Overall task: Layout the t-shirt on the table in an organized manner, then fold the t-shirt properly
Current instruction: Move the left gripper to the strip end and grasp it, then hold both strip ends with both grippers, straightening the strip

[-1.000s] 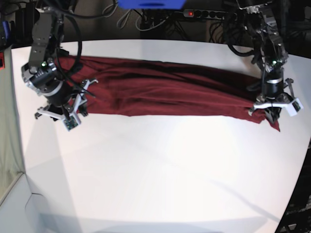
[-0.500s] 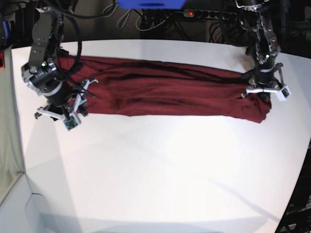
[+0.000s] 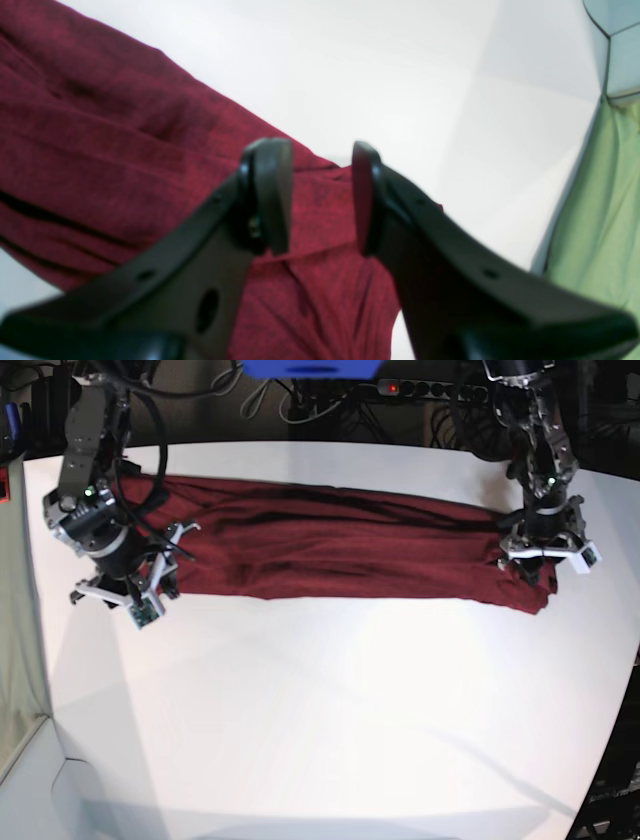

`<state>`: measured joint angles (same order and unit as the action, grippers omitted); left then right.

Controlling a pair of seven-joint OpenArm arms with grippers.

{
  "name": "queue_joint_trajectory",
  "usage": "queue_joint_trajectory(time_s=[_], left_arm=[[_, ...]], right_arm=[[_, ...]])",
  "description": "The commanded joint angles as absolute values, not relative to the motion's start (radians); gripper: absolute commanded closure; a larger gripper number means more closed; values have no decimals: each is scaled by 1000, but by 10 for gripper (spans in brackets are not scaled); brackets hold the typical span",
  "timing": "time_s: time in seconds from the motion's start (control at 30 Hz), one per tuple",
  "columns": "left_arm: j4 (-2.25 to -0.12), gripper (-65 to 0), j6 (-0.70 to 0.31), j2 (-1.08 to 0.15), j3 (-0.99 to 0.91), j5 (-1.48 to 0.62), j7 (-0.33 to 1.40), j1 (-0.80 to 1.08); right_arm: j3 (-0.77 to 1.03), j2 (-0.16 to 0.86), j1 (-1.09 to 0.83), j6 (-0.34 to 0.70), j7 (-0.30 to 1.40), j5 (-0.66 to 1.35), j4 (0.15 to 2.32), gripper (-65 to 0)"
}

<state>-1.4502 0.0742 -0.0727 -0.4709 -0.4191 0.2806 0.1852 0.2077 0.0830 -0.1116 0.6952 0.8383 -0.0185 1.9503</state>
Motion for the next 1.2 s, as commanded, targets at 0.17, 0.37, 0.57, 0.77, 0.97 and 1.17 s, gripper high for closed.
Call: queue_joint_trajectory(time_s=[0.17,0.37,0.57,0.77,0.97,1.17], left_arm=[[-1540,-418,67,-81,-513,-421,257,179],[-1575,-420,65,-102,-524,-421,259,179],[-1541,-420,64,-165,-506,-421,344,170],[-1546,-421,35,-280,-421,-414,475,170],[-1552,-421,-113,-320,-414,-410,483,173],[-1552,-421,-186,-314,-483,-417,483,196]], right_arm=[[216,91,-97,698,823,-8,1975,-214],[217,87,-101,698,826,-8,1969,-215],[217,87,-119,698,826,-8,1968,-217],[214,87,-133,698,825,-8,1966,-325],[209,87,-140,698,819,-8,1966,-383],[211,87,-142,698,820,-8,1966,-382]])
